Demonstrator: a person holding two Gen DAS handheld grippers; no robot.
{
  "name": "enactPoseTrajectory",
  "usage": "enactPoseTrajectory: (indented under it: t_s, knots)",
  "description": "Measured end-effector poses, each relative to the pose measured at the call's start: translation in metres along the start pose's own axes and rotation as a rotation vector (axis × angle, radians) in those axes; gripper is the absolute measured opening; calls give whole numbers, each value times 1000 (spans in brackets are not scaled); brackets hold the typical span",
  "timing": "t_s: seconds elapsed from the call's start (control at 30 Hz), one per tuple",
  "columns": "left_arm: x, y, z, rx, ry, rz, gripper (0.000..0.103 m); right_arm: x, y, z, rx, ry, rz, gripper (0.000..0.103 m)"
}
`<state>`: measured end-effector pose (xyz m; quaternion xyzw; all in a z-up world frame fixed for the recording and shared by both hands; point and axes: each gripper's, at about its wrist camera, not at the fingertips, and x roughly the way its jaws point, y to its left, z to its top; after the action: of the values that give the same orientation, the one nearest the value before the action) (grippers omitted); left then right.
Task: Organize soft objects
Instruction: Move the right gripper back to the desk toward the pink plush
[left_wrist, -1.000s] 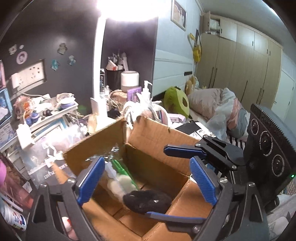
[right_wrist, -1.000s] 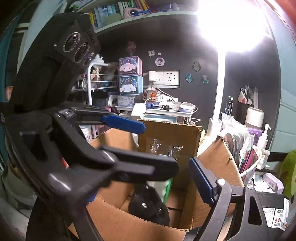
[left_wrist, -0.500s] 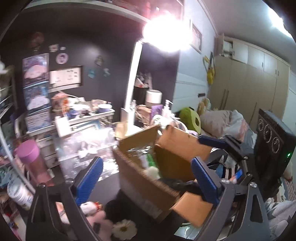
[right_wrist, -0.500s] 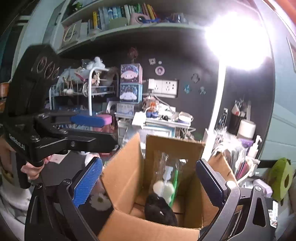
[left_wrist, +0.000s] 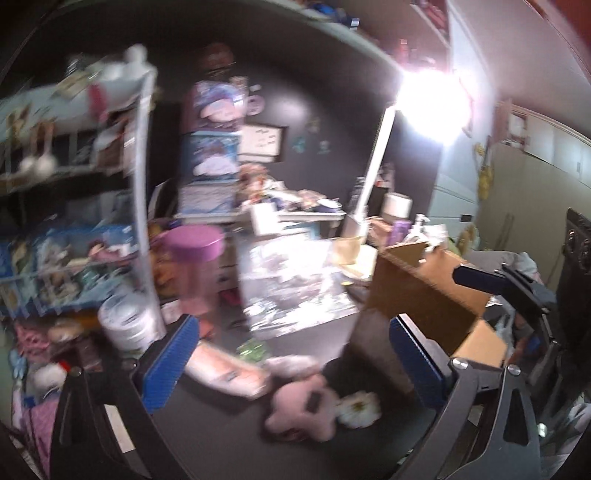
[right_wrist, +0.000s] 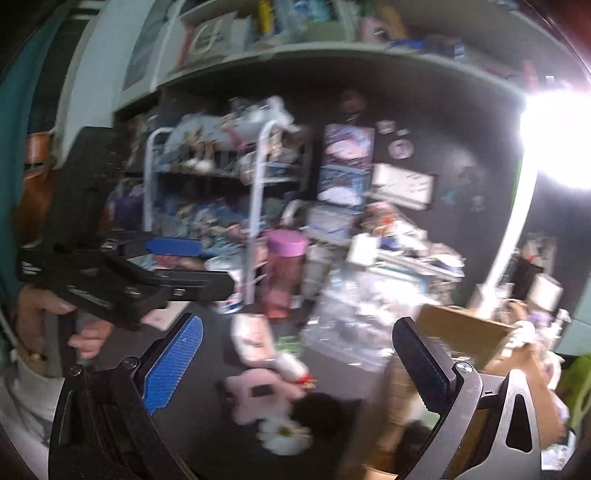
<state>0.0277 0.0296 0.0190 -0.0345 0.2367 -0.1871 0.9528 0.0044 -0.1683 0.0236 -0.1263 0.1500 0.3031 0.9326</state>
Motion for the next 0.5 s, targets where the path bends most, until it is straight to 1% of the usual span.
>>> enactPoseTrajectory:
  t_s: [0.1,0.2,0.23,0.3,0.37,0.43,0.5]
  knots:
    - [5,24,-12,-30,25,41,102,23,19,-1,-37,52,47,103]
    - [15,46,-26,-55,62,68,102,52,33,-11,-30,140,123,103]
    - [17,52,-30,-61,71,72,102,59,36,-14,-26,165,133,99]
    - [24,62,-37,-72,93,78,102,78,41,-24,-19,223,139,94]
    - [36,71,-45,-86,124,85,102,93,41,-33,-5,274,134,93]
    - [48,78,-50,-96,153,88,102,109,39,-44,14,332,121,87]
    - [59,83,-55,-103,181,94,102,122,37,-53,15,376,97,85]
